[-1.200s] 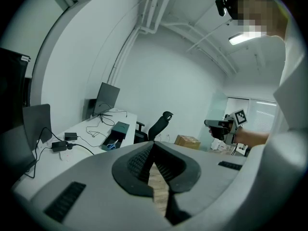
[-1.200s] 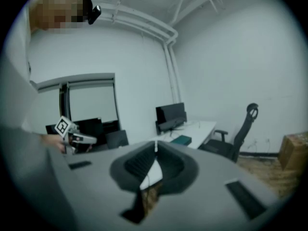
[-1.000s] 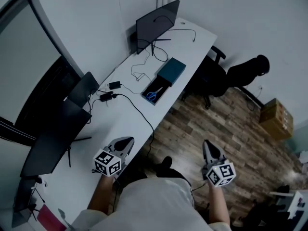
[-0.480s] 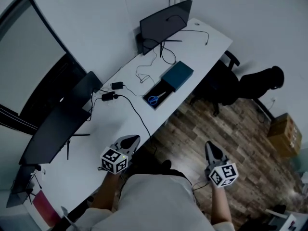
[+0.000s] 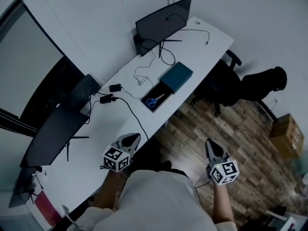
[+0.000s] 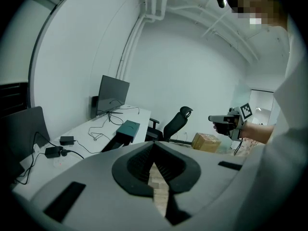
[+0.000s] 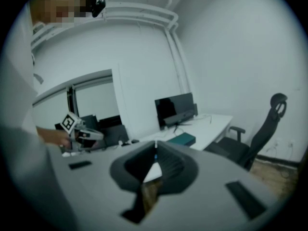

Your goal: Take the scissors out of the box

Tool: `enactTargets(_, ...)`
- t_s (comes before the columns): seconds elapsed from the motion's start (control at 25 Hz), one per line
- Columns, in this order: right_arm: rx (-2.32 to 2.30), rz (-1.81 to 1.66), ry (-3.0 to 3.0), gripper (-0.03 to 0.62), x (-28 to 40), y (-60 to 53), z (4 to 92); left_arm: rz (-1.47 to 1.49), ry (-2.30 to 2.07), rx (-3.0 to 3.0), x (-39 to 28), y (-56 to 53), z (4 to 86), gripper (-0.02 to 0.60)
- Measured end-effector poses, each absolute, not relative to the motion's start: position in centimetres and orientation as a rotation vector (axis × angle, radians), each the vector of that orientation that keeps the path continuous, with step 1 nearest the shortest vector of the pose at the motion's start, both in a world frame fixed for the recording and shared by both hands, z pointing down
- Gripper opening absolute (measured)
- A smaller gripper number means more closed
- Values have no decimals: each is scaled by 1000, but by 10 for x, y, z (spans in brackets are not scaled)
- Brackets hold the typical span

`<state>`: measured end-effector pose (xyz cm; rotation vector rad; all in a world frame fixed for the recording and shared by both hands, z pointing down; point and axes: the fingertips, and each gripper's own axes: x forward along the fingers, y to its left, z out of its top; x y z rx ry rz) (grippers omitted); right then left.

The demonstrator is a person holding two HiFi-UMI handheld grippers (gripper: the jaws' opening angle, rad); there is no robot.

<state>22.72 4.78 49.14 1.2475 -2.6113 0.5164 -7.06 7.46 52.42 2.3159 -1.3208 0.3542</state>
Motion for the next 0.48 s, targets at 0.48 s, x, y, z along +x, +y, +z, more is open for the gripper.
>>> enactTargets(0.48, 1247, 532, -2528, 34, 210, -19, 504, 329, -1262, 2311, -88, -7, 547, 32)
